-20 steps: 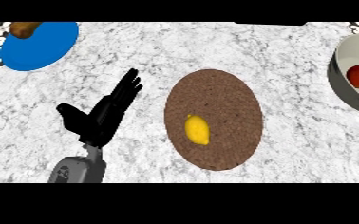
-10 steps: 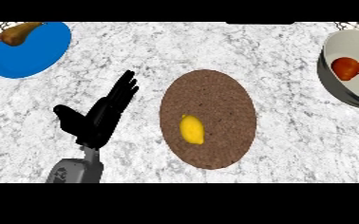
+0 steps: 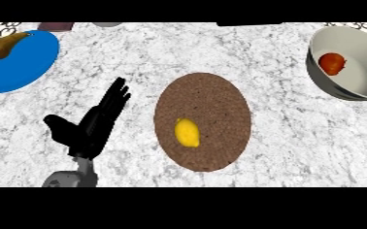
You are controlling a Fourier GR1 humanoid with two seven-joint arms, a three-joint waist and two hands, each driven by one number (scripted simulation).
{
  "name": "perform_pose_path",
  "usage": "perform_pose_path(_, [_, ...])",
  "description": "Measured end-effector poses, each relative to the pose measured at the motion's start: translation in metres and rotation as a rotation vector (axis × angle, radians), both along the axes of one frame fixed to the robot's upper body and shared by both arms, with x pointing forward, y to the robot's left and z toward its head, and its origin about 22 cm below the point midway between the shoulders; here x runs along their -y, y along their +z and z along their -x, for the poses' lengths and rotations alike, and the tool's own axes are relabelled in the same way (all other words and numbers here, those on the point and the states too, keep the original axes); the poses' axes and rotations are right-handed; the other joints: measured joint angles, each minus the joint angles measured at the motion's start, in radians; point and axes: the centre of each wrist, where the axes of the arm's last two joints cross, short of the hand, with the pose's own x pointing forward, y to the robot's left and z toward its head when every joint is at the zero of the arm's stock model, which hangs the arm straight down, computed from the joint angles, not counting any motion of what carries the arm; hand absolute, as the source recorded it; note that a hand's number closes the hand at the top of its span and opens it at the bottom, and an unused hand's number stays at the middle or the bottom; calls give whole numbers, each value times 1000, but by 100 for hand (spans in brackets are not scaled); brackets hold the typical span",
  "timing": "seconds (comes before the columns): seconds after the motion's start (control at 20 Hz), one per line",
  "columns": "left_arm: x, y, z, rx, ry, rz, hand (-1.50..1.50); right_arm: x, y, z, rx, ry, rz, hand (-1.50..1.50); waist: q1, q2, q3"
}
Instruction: Pick the tomato from the placemat and place it in the bowl
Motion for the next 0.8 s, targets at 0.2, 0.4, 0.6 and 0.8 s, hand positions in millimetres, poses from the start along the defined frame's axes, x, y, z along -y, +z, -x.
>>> perform_pose_path(0.2, [-9,-1,4,-12,24,4,0,6,-20,39,44,51,6,-150,-31,-8,-2])
perform_pose_path(0.4, [-17,-4,8,-17,57,-2,0,8,-45,87,55,92,21,150,-62,-14,-3])
perform_pose_path(0.6, [-25,-5,14,-21,83,-8,0,7,-77,153,31,123,24,150,-90,-15,-3])
perform_pose_path(0.8, [-26,-3,16,-12,87,-4,0,-8,-109,229,-32,139,7,150,-96,-9,-3])
